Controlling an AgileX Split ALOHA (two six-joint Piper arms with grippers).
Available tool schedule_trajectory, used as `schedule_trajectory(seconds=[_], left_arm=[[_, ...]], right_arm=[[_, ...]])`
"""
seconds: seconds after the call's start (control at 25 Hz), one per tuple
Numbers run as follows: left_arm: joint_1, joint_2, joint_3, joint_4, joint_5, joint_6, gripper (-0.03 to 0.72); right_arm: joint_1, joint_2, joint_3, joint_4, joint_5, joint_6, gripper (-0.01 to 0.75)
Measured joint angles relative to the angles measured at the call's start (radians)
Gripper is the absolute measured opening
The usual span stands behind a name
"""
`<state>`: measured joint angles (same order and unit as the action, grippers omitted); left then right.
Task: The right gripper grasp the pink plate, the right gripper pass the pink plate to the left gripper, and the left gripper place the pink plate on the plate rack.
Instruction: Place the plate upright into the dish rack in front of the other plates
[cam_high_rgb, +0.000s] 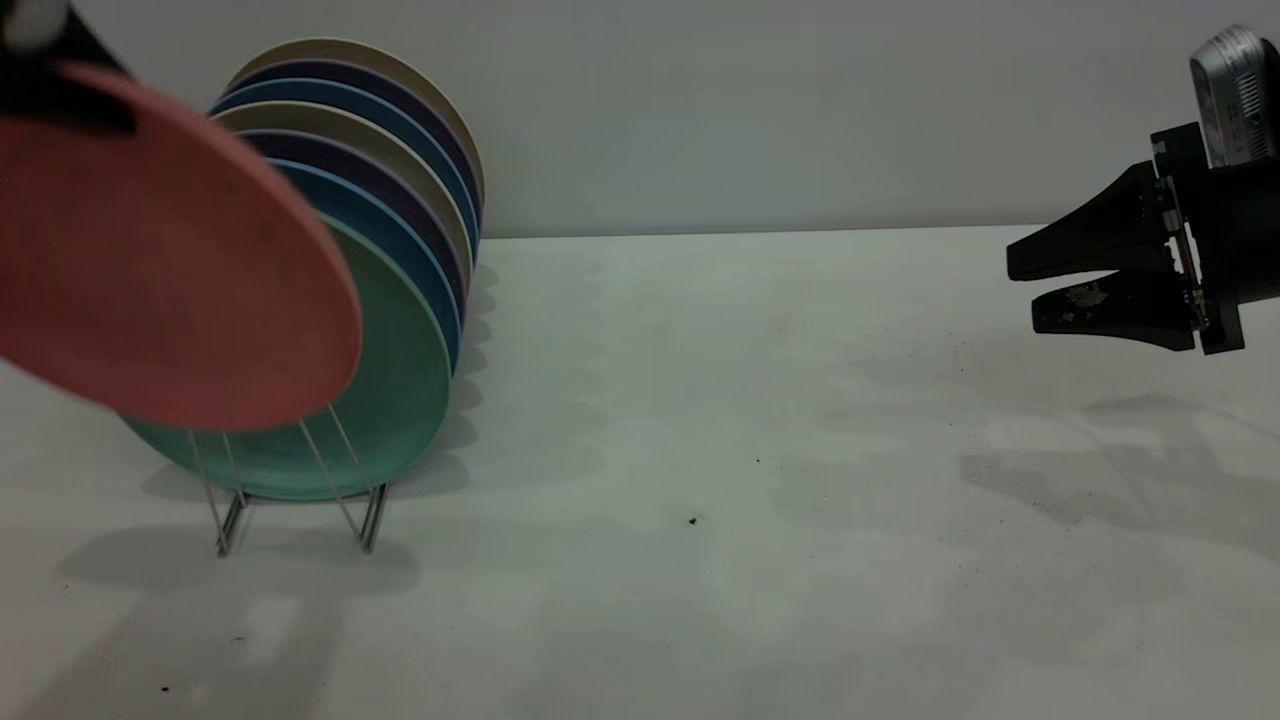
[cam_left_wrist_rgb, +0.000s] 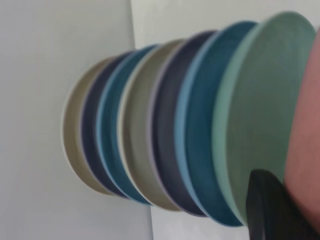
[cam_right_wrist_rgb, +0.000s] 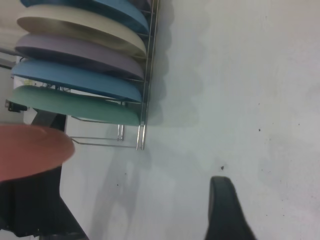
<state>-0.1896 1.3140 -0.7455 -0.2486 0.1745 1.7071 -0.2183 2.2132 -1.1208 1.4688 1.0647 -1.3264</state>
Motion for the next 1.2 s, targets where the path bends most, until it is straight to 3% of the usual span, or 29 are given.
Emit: schedule_trajectory(seconds=[0.12,0.4,0.76,1.2], left_arm=[[0.000,-0.002,0.053,-0.001,-0.080,-0.001,0.088],[-0.029,-0.044,0.069,0.001,-0.137,0.002,0.088],[-0.034,-0.082,0.069,0.001,-0.102,0.002,0.088],[-0.034,-0.038,0.069,0.001,-0.152,0.002,0.088]], right_arm=[[0.000,0.000,0.000,0.000,0.000,0.000,0.475],[0.000,0.000,0.000,0.000,0.001,0.000,0.475],[0.000,0.000,0.000,0.000,0.003,0.000,0.475],[0.000,0.000,0.000,0.000,0.016,0.000,0.475]])
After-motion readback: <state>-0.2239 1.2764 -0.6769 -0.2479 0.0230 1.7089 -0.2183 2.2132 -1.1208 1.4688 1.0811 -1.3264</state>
